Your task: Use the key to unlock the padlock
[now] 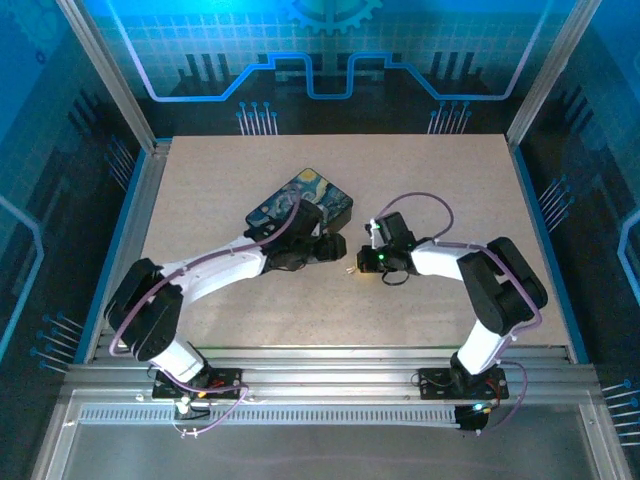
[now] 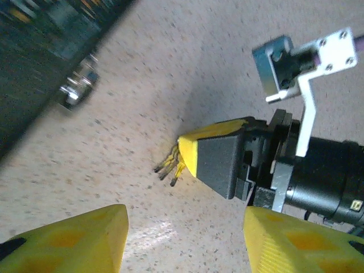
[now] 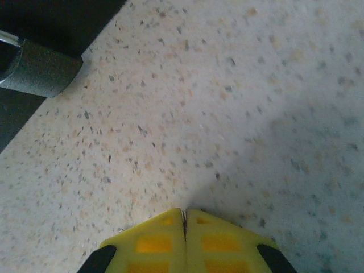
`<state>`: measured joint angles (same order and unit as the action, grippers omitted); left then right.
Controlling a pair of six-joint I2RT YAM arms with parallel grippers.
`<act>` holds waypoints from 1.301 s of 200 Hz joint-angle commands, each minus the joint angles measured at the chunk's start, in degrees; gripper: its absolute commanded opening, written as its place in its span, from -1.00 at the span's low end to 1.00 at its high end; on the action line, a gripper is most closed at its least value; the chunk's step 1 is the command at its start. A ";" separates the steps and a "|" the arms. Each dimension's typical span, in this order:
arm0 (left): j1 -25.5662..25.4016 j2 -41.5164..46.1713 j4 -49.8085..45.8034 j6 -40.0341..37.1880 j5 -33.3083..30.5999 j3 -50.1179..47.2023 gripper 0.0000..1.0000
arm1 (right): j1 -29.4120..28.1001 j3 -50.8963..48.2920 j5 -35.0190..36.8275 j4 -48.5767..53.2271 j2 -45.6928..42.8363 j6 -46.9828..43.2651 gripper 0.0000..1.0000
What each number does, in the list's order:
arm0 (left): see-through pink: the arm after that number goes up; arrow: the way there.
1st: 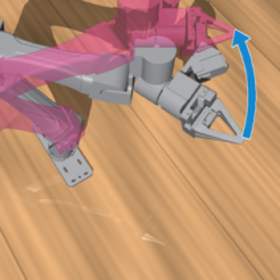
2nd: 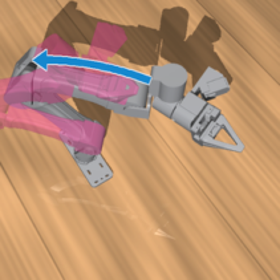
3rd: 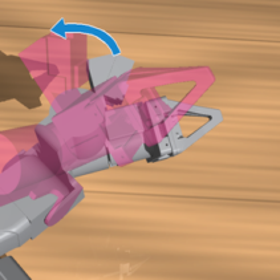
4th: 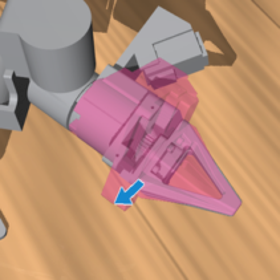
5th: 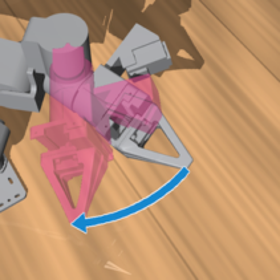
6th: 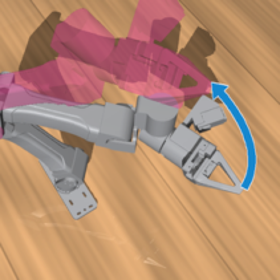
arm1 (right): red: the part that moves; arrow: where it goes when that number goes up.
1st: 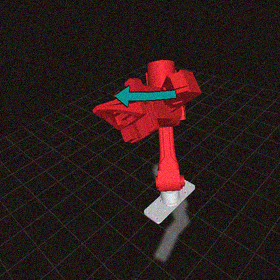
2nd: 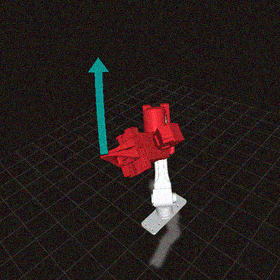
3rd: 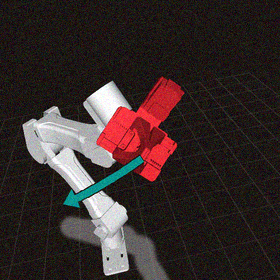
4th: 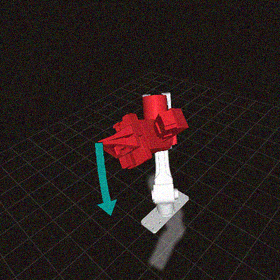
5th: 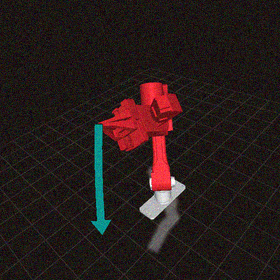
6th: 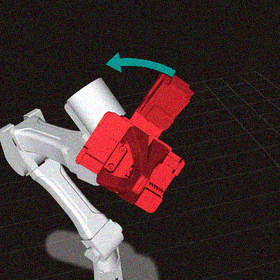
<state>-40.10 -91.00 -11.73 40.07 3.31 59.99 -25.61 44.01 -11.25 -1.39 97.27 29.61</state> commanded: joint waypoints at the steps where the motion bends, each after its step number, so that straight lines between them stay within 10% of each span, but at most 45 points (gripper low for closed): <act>1: -0.96 -2.92 4.34 3.74 2.78 -2.19 0.12 | 3.41 -6.07 -7.35 -0.03 -2.19 2.38 -0.94; 83: -2.27 -7.30 12.49 9.70 7.96 -2.08 -0.03 | 9.58 -9.11 -18.81 -2.92 -8.90 7.00 -0.96; 260: -4.79 -11.46 18.88 14.89 13.12 -1.01 -0.44 | 8.83 -4.48 -8.20 2.28 -10.72 18.69 -0.96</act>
<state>-43.90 -101.01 6.04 54.11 14.24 57.98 -16.71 37.87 -20.88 0.58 85.23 46.52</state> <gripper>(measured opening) 0.289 0.046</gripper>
